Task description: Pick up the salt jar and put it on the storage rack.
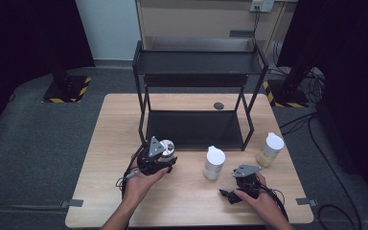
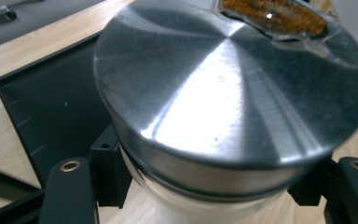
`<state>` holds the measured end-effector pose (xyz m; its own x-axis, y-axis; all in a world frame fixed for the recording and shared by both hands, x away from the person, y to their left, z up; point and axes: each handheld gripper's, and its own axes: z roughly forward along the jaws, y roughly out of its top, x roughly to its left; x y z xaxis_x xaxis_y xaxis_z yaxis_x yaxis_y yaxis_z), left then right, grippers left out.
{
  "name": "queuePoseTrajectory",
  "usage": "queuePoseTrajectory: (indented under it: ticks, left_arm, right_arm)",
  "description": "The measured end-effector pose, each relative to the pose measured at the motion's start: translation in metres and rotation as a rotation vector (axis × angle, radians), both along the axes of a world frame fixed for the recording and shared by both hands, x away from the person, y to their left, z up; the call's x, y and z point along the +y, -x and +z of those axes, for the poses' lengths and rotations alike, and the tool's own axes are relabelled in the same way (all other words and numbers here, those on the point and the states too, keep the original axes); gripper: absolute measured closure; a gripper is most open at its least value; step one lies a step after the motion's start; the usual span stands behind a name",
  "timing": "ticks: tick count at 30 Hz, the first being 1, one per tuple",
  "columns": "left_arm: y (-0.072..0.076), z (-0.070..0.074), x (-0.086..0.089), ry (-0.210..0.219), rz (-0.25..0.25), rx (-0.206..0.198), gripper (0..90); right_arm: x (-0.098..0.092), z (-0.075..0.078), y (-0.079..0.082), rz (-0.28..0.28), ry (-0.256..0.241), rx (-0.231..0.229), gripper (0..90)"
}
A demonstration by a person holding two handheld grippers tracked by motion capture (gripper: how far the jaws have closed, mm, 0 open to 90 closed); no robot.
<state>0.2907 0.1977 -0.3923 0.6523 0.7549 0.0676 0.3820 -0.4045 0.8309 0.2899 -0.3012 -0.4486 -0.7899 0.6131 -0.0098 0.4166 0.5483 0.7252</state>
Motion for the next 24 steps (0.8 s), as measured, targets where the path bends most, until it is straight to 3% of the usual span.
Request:
queuePoseTrajectory:
  ticks: [10,24]
  left_arm:
    - [-0.025,0.0,-0.019,-0.021,0.031,-0.009,29.8]
    - [-0.056,-0.002,-0.032,-0.011,0.067,-0.005,29.8]
  right_arm:
    - [-0.001,0.0,0.004,-0.006,0.0,-0.001,0.9]
    - [-0.001,0.0,0.008,-0.015,0.001,0.0,0.9]
